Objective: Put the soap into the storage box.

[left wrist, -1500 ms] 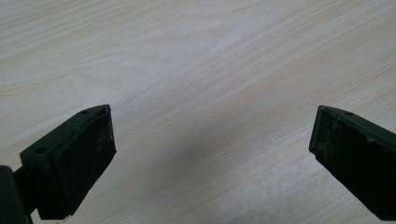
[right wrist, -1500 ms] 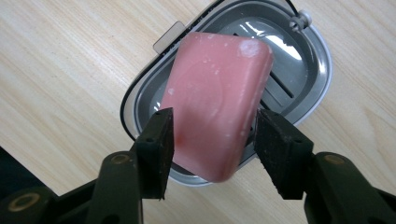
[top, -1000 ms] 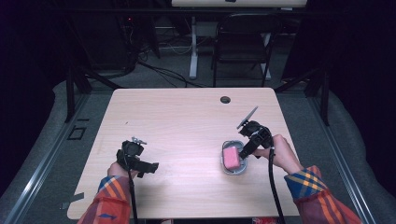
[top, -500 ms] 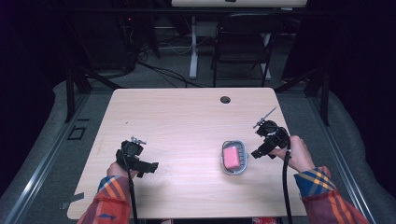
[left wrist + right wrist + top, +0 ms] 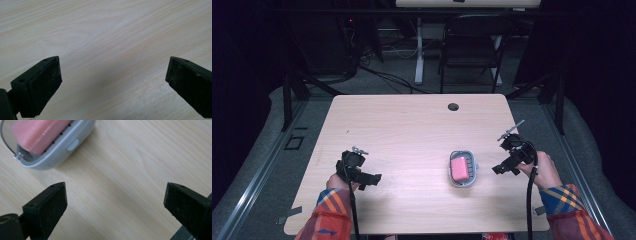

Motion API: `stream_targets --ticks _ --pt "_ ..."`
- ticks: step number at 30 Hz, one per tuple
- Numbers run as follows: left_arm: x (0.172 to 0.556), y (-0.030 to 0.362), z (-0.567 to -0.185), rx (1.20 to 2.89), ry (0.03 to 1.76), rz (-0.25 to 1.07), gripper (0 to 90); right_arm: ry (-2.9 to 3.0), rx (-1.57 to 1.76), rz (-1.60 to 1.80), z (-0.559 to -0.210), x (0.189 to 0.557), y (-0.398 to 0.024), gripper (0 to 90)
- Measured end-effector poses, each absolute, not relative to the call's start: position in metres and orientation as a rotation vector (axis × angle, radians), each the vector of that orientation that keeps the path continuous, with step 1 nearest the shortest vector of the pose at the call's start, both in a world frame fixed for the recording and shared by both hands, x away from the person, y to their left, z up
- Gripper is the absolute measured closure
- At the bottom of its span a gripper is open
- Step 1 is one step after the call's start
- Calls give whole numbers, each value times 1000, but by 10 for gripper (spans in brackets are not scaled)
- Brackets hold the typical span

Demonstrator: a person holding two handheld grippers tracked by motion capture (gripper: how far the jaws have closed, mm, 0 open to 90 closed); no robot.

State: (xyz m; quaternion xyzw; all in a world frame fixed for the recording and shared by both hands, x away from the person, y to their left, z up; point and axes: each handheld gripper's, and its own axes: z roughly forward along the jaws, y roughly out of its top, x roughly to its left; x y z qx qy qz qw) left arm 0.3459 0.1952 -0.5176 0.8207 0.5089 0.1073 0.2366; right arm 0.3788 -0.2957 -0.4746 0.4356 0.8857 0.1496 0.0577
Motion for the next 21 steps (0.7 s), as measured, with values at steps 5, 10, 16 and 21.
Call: stream_targets --ticks 5,10,16,21 --pt "346 195 -518 2256 1394 295 2 2661 1334 437 -484 374 -315 7" --pt "346 195 -518 2261 1397 296 2 2648 1350 415 -504 364 -332 0" --pt "346 194 -518 2270 1388 302 3 2654 1308 384 -521 352 -344 0" --pt "347 192 -519 2278 1376 302 2 2671 1362 395 -533 356 -352 9"
